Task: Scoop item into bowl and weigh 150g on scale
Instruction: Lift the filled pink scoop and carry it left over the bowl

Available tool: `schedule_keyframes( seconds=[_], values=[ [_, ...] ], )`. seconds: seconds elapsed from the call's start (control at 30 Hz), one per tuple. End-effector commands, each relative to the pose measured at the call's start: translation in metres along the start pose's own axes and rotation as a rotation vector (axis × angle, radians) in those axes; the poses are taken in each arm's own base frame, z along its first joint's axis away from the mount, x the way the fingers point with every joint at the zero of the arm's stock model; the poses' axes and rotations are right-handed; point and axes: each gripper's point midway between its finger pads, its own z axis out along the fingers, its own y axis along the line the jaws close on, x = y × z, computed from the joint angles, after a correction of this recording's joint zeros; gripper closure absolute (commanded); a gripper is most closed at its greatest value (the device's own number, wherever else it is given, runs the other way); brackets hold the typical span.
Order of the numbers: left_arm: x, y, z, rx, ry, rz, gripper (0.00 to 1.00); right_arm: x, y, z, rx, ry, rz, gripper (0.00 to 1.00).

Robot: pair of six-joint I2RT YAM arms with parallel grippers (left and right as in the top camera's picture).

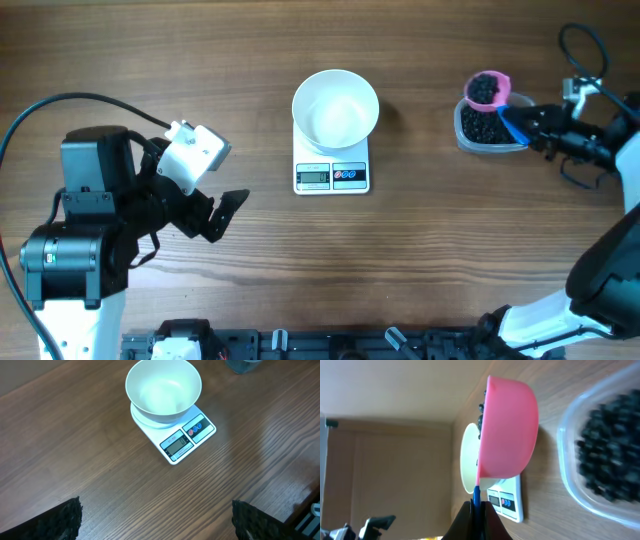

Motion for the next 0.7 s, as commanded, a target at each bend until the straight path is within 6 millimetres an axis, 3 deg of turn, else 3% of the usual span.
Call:
schedule_keyframes(
  seconds=[0.0,0.23,0.47,0.6,0.67],
  values=[
    [-0.007,0.0,-0.004,0.005,-0.027,0.023,0.0,0.008,0.016,0.026,-0.084,0.066,0.014,0.96],
    [-0.007,0.0,-0.004,0.005,-0.027,0.023,0.0,0.028,0.047,0.077,-0.138,0.191,-0.07,0.96],
    [-0.007,0.0,-0.004,0.005,-0.027,0.023,0.0,0.045,0.088,0.113,-0.201,0.252,-0.257,0.96],
    [-0.007,0.0,-0.004,0.005,-0.027,0.023,0.0,0.052,0.103,0.131,-0.219,0.26,-0.386,0.96],
    [-0.007,0.0,-0.004,0.005,-0.027,0.023,0.0,0.054,0.1,0.14,-0.18,0.255,-0.412,0.96]
  ],
)
